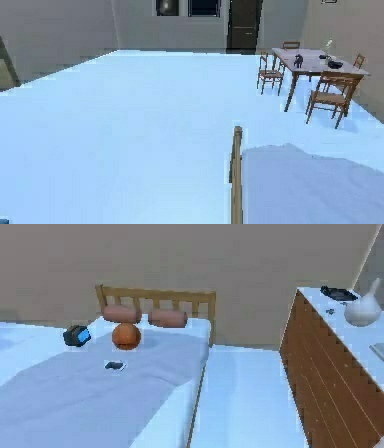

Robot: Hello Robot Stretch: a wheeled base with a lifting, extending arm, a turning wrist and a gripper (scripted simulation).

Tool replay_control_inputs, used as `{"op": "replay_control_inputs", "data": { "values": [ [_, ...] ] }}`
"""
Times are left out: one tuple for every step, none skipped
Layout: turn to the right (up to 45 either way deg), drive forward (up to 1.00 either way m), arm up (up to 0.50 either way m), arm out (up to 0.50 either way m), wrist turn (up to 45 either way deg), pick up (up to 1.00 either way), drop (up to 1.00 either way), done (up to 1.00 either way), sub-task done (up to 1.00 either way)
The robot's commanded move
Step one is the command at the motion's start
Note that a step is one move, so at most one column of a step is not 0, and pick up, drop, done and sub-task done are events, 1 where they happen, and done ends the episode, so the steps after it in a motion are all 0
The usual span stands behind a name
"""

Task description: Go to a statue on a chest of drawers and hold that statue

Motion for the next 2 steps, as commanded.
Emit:
{"op": "replay_control_inputs", "data": {
  "values": [
    [45.0, 0.00, 0.00, 0.00, 0.0, 0.00, 0.00, 0.00, 0.00],
    [-45.0, 0.00, 0.00, 0.00, 0.0, 0.00, 0.00, 0.00, 0.00]
  ]
}}
